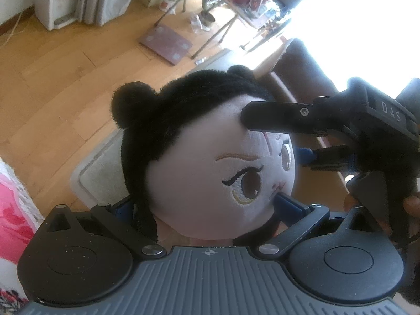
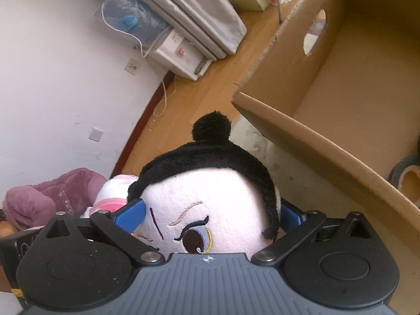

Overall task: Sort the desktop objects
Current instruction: 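Lift the plush doll with the right gripper and carry it over the box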

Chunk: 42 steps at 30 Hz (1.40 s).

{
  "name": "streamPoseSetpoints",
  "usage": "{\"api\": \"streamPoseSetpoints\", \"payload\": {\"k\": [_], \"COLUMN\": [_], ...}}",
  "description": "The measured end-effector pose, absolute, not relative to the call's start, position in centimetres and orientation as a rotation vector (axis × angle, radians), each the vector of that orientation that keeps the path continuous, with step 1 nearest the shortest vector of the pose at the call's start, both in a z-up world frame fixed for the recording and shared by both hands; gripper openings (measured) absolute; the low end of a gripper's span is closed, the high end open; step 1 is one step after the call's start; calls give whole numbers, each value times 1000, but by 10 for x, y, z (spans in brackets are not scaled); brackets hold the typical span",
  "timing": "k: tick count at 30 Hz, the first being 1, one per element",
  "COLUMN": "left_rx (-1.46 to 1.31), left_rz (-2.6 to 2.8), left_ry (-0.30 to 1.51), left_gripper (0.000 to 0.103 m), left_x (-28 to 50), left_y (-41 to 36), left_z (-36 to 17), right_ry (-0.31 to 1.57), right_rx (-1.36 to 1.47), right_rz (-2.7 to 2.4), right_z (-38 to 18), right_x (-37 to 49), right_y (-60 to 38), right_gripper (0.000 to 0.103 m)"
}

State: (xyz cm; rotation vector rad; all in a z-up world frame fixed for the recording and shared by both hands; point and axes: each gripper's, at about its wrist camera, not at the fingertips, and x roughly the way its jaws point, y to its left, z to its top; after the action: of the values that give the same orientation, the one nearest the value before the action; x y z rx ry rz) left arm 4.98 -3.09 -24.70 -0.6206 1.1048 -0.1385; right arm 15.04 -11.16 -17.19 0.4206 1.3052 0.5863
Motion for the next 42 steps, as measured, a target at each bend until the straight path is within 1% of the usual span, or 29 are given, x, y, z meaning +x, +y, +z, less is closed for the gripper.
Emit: {"api": "streamPoseSetpoints", "payload": {"k": [13, 20, 26, 35, 42], "left_rx": [-509, -428, -353, -232, -170], "left_rz": [-94, -115, -170, -270, -322], "left_ry": [1049, 1018, 995, 981, 969], "left_gripper": [103, 103, 103, 103, 103], "left_x": [42, 57, 78, 126, 156], "left_y": [-38, -53, -71, -117, -148], "left_z": [-184, -153, -140, -135, -142], "right_ry": [1195, 1112, 1013, 899, 870], "right_rx": [513, 588, 680, 816, 960], "right_rz": [641, 633, 596, 480, 374], "right_z": [-119, -87, -68, -70, -102], "right_x": [145, 151, 161, 178, 192], "right_y": [-121, -144, -173, -236, -279], "right_gripper": [103, 103, 103, 103, 103]}}
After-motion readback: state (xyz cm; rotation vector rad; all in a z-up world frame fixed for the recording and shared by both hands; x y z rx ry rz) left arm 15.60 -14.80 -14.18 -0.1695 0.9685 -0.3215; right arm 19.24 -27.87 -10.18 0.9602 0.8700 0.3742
